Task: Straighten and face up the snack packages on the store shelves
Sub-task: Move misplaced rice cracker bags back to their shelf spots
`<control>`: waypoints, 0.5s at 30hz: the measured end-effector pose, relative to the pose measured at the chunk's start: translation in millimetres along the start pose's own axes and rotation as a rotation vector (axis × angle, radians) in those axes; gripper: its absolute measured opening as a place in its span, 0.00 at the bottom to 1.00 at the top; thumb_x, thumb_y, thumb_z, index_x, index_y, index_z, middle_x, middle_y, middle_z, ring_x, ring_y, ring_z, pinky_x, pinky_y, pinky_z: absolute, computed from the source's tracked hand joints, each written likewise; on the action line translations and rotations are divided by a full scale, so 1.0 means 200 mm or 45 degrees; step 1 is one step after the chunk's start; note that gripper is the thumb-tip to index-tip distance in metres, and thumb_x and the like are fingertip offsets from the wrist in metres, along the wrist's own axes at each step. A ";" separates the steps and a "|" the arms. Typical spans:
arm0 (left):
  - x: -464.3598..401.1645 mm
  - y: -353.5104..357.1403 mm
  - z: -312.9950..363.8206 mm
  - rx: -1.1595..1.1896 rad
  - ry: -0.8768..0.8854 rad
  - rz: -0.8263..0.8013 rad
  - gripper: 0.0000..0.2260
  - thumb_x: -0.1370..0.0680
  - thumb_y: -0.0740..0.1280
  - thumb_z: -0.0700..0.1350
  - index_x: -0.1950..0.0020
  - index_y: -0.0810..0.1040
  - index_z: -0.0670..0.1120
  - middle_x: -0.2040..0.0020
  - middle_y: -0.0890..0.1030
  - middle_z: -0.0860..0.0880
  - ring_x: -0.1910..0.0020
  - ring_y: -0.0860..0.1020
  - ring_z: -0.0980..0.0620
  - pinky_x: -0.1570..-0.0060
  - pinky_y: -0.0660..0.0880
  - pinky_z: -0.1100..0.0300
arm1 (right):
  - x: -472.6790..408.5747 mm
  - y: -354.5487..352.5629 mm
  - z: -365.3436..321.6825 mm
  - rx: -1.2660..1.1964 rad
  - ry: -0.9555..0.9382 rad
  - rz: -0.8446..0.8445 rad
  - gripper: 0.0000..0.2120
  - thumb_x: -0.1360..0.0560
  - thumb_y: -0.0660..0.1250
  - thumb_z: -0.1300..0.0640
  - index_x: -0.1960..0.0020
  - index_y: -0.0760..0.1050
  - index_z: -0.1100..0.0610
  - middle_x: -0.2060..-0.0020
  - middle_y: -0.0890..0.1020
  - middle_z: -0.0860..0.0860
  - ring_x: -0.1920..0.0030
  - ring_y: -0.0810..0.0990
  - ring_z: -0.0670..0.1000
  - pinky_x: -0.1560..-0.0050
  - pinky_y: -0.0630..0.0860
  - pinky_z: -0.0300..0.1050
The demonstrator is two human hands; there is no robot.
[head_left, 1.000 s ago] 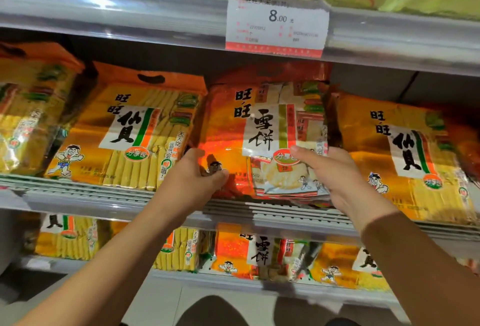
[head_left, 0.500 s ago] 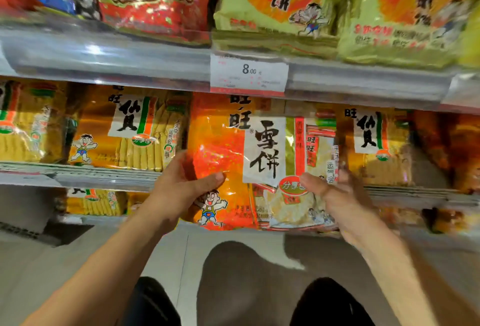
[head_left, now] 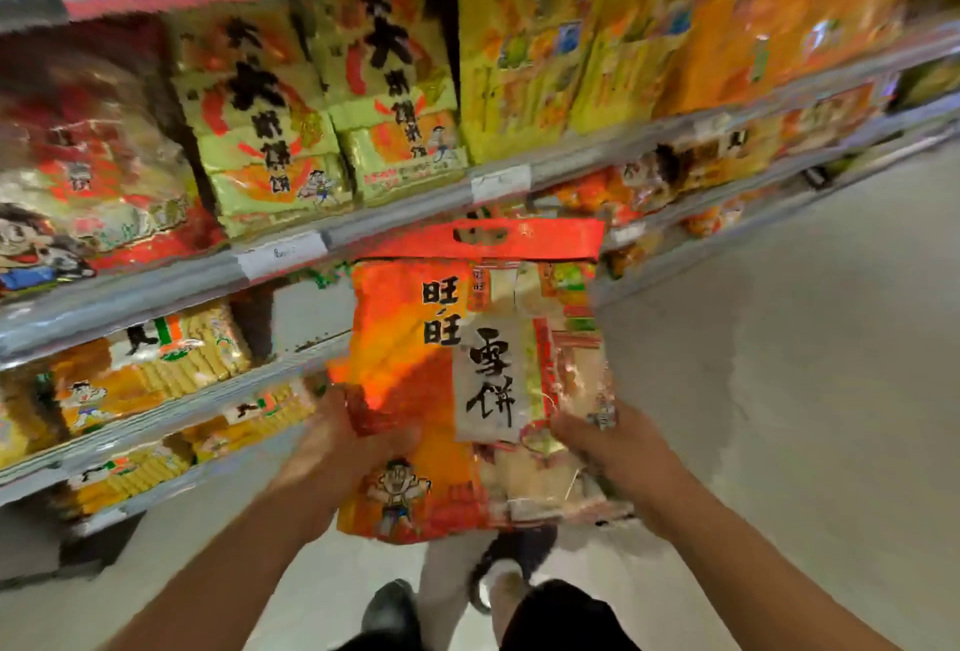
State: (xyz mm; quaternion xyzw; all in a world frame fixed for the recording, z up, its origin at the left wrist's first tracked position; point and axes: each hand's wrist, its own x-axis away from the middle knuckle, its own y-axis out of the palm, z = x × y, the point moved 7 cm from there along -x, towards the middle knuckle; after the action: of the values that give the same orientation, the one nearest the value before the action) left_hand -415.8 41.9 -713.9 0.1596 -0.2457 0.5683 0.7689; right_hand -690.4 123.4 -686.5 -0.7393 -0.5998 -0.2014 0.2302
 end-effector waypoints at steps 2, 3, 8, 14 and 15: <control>0.05 0.13 0.07 -0.038 0.010 -0.056 0.40 0.46 0.84 0.53 0.38 0.72 0.51 0.45 0.83 0.45 0.51 0.84 0.42 0.55 0.82 0.42 | 0.13 -0.12 0.02 -0.042 0.003 0.043 0.10 0.27 0.73 0.55 0.46 0.81 0.53 0.55 0.87 0.50 0.56 0.86 0.51 0.64 0.79 0.36; 0.07 0.21 0.12 -0.047 0.034 -0.106 0.41 0.47 0.84 0.54 0.37 0.72 0.53 0.45 0.83 0.46 0.50 0.84 0.42 0.55 0.81 0.42 | 0.19 -0.19 0.03 -0.054 -0.007 0.082 0.10 0.27 0.73 0.55 0.47 0.81 0.53 0.55 0.87 0.50 0.56 0.86 0.51 0.63 0.79 0.36; 0.11 0.67 0.35 -0.110 0.136 -0.286 0.40 0.49 0.83 0.61 0.40 0.74 0.61 0.46 0.84 0.54 0.51 0.85 0.48 0.56 0.82 0.46 | 0.41 -0.61 0.08 -0.143 -0.102 0.225 0.14 0.29 0.74 0.49 0.44 0.78 0.48 0.53 0.86 0.46 0.53 0.86 0.49 0.57 0.82 0.42; 0.10 1.43 0.54 -0.239 0.189 -0.423 0.43 0.48 0.83 0.56 0.35 0.71 0.57 0.43 0.83 0.50 0.47 0.83 0.45 0.50 0.80 0.40 | 0.57 -1.24 0.21 -0.264 -0.144 0.366 0.15 0.32 0.75 0.46 0.47 0.79 0.44 0.52 0.86 0.46 0.52 0.86 0.49 0.48 0.80 0.53; 0.09 1.57 0.57 -0.264 0.198 -0.435 0.42 0.47 0.83 0.55 0.36 0.71 0.56 0.43 0.83 0.50 0.47 0.83 0.45 0.50 0.80 0.40 | 0.59 -1.36 0.23 -0.287 -0.149 0.391 0.14 0.33 0.76 0.45 0.49 0.80 0.42 0.52 0.86 0.46 0.52 0.86 0.49 0.47 0.80 0.54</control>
State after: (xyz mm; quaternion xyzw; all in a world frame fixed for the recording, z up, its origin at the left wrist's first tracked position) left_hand -733.5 90.9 -620.0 0.0746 -0.2120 0.4121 0.8830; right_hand -932.0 291.1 -630.2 -0.8537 -0.4660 -0.1865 0.1390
